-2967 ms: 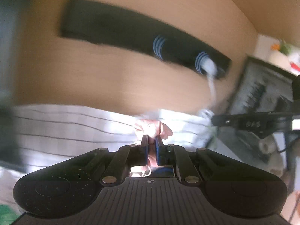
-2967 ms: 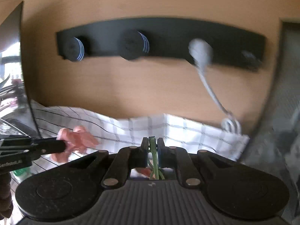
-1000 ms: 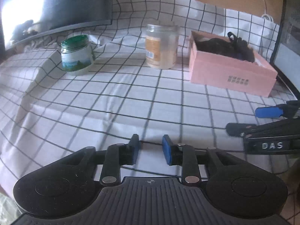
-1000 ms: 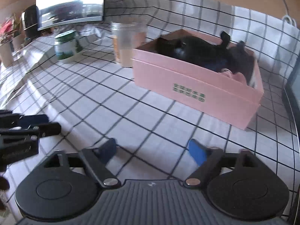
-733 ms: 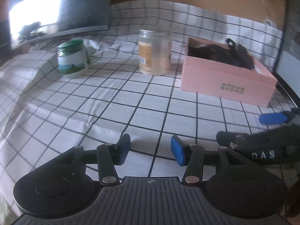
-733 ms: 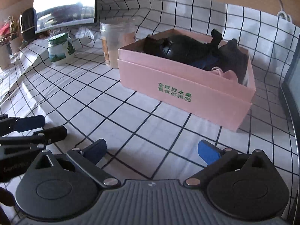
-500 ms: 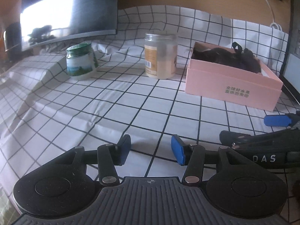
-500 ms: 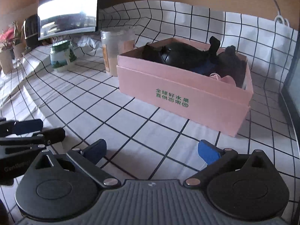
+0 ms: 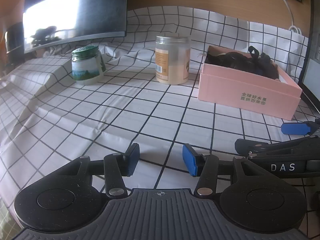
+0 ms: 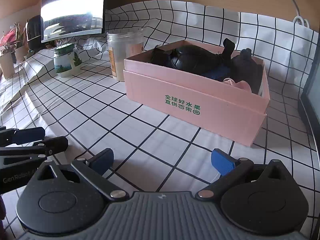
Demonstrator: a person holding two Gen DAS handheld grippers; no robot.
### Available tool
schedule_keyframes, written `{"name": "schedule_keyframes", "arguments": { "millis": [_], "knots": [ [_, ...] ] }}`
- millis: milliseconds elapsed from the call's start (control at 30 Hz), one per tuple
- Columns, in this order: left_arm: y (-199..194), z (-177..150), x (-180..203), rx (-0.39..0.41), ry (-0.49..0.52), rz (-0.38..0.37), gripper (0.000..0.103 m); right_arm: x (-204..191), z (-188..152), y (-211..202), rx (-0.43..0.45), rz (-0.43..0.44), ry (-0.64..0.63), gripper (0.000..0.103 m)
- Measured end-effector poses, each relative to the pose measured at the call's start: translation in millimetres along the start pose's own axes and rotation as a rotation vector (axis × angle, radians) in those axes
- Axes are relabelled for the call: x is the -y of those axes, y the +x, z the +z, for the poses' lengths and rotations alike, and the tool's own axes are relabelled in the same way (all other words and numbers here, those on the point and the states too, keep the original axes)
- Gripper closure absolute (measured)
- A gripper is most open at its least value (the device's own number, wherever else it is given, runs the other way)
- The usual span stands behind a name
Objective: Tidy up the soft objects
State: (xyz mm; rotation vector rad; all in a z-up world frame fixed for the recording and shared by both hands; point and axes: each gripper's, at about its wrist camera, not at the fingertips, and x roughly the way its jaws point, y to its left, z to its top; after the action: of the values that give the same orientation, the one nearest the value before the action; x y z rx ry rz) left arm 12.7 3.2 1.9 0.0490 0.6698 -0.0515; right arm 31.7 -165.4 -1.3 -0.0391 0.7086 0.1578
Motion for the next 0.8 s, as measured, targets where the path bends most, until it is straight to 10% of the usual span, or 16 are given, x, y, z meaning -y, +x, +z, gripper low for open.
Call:
{"name": "schedule_keyframes", "arguments": {
  "millis": [800],
  "knots": [
    [-0.7,-0.4,-1.0,0.002,-0.003,-0.001,0.05,0.1,0.3,0.1,0.0,0.0,0.0,0.0]
  ]
}}
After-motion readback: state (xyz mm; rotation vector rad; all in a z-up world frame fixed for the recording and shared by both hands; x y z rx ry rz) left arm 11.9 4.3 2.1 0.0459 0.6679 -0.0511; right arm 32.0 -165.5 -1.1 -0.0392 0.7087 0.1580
